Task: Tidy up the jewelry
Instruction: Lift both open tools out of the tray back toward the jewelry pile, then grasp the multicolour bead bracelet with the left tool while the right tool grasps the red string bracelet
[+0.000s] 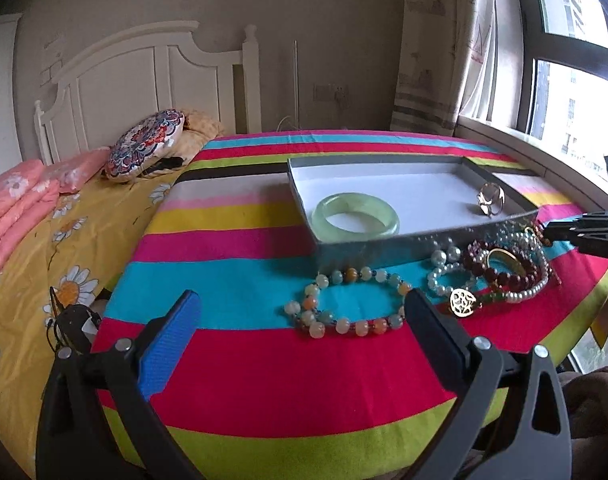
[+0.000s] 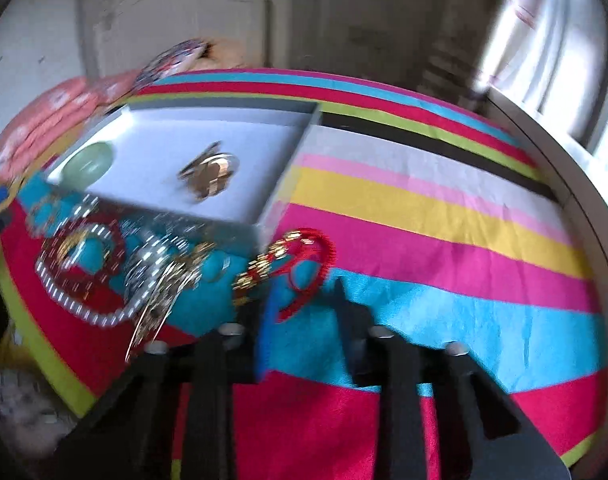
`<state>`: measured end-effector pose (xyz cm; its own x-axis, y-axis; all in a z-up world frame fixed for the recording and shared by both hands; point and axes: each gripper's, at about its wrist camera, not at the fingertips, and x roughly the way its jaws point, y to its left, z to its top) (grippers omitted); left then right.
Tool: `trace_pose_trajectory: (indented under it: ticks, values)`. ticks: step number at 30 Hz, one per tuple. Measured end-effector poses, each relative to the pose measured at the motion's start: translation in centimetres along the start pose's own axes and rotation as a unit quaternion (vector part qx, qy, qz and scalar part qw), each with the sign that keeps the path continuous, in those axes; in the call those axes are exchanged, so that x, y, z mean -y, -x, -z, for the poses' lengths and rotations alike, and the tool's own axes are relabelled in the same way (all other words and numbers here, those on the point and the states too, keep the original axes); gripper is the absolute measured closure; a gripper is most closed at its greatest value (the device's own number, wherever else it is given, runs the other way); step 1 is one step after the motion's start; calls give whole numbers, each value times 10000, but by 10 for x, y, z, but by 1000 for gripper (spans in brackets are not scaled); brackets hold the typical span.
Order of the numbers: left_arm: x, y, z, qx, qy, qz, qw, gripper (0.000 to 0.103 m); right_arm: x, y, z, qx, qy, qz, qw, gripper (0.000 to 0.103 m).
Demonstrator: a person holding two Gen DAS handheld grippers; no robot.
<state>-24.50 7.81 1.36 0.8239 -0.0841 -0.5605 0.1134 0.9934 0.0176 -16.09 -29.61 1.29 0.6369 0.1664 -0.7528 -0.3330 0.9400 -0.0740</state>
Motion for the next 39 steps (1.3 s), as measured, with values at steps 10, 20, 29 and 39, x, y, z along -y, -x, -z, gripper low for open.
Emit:
trace_pose_trajectory:
  ticks: [10,20,29,39]
  values:
    - [-4,-8,3,-144,54,-61,9999,2,16,26,15,240,-70,356,9991,96]
    - [1,-13,3,-212,71,172,9996,2,18,54,5,898,-156,636,9938,96]
    - [-16,-42,-10,-702,581,505,9946,42,9,63,4,1092,-139,536,9925,96]
    - [14,-29,-2,-640,-218,237,9974,85,9,88,3,1554,-214,592,9858,96]
